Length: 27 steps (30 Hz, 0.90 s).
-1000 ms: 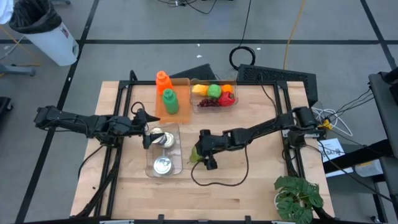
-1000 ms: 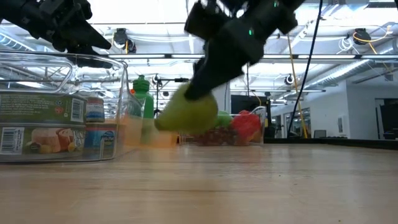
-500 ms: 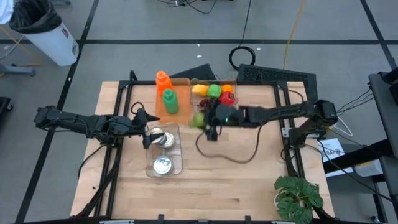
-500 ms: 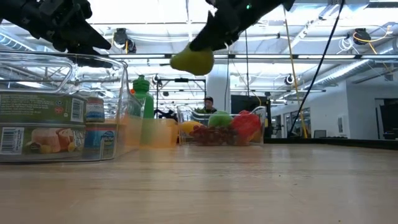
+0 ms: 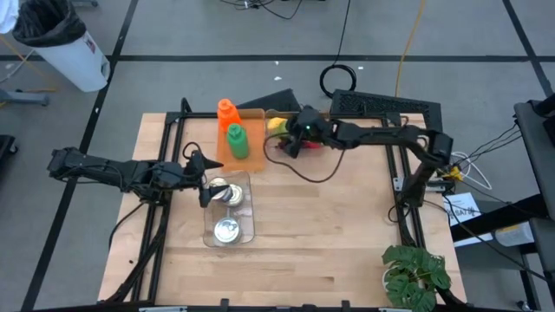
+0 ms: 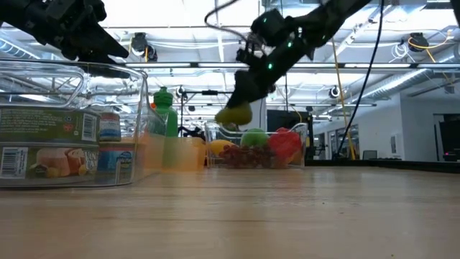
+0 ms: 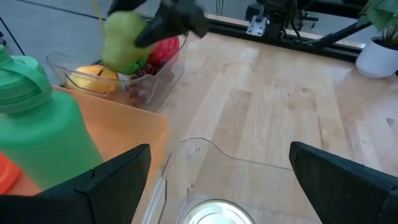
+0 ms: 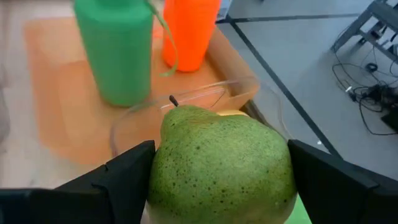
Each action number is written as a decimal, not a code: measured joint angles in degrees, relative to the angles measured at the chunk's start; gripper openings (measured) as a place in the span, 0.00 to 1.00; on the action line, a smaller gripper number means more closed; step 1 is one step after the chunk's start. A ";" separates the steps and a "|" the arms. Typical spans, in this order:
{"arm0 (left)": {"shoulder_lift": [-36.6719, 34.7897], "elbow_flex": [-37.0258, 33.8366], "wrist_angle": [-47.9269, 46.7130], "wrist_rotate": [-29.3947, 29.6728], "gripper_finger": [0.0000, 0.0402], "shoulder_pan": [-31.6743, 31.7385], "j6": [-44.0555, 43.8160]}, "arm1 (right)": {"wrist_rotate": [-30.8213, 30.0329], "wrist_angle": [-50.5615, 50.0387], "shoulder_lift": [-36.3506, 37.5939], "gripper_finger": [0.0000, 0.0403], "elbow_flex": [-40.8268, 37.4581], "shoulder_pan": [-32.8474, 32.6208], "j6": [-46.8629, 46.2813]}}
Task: Pick & Place Food Item
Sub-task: Put the green pear into the top transparent bin, then return to Home Position
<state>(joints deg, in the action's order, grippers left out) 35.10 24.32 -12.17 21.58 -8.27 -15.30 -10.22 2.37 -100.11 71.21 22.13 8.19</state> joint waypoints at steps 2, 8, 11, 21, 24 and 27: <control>0.41 0.00 -0.02 -0.01 0.99 0.00 0.07 | 0.02 -0.38 -1.53 0.80 0.02 0.57 -0.22; 3.33 0.00 0.14 0.00 0.99 0.00 -0.02 | 0.02 -0.61 -4.76 0.80 0.05 0.83 -0.22; 5.09 0.00 0.99 0.01 0.99 0.00 0.16 | 0.20 -0.77 -5.47 0.80 0.05 0.78 -0.20; 6.83 0.00 3.52 -0.13 0.99 0.00 1.27 | -0.18 -1.12 -4.03 0.89 0.02 0.38 -2.99; 6.83 0.00 3.50 -0.12 0.99 0.00 1.21 | -0.15 -1.30 -1.92 0.93 0.02 -0.09 -2.93; 6.85 0.00 3.51 -0.15 0.99 0.00 1.20 | 0.02 -1.42 0.29 0.96 0.03 -0.62 -3.06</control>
<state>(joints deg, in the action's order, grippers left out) 41.95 24.32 -8.66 21.44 -8.27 -14.09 -10.20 0.94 -99.82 71.24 21.52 5.12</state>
